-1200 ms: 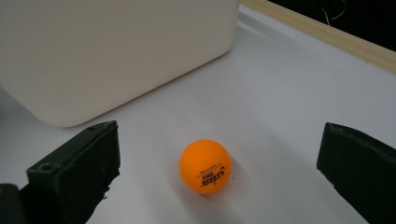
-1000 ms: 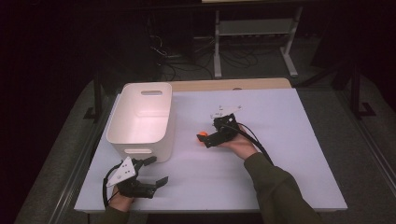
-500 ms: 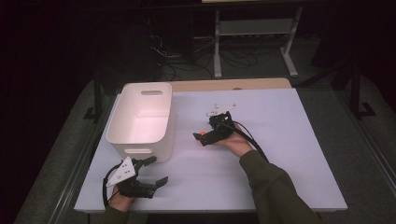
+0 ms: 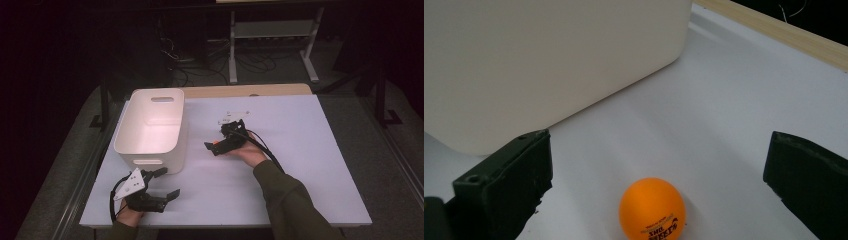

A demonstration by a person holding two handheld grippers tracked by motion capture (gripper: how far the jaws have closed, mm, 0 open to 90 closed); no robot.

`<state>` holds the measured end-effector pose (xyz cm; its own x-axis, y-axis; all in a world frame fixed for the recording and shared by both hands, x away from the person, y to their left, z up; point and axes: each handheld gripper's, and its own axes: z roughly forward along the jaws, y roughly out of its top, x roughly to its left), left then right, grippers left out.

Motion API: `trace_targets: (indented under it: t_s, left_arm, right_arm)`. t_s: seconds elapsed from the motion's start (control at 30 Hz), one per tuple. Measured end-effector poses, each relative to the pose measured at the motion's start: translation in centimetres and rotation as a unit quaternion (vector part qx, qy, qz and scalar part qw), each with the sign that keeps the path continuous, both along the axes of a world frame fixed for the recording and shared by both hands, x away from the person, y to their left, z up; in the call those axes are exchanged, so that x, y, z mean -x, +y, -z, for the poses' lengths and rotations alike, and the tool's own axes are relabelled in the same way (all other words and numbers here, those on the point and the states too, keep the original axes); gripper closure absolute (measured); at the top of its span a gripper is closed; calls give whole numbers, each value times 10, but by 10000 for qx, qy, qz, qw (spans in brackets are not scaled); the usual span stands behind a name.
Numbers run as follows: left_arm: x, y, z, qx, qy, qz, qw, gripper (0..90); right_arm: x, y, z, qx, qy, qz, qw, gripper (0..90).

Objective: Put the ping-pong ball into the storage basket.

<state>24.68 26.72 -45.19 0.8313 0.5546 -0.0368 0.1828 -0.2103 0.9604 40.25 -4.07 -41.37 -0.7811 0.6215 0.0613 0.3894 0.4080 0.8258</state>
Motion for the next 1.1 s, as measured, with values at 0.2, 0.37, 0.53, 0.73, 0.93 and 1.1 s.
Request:
trace_targets:
  t_s: [0.2, 0.37, 0.53, 0.73, 0.93, 1.1]
  left_arm:
    - [0, 0, 0, -2, -7, 2, 10000, 140]
    - [0, 0, 0, -4, -5, 2, 10000, 140]
    - [0, 0, 0, 2, -4, 0, 10000, 140]
    - [0, 0, 0, -3, -8, 2, 10000, 140]
    - [0, 0, 0, -4, -4, 2, 10000, 140]
    - [0, 0, 0, -4, -7, 5, 10000, 140]
  right_arm:
    - [0, 1, 3, 55, 27, -13, 10000, 0]
    - [-1, 2, 6, 100, 71, -32, 9999, 0]
    - [-2, 4, 9, 155, 123, -54, 9998, 0]
    - [-4, 5, 14, 230, 168, -49, 9996, 0]
    - [-5, 6, 17, 292, 225, -40, 9993, 0]
    - [-6, 7, 20, 358, 279, -55, 9990, 0]
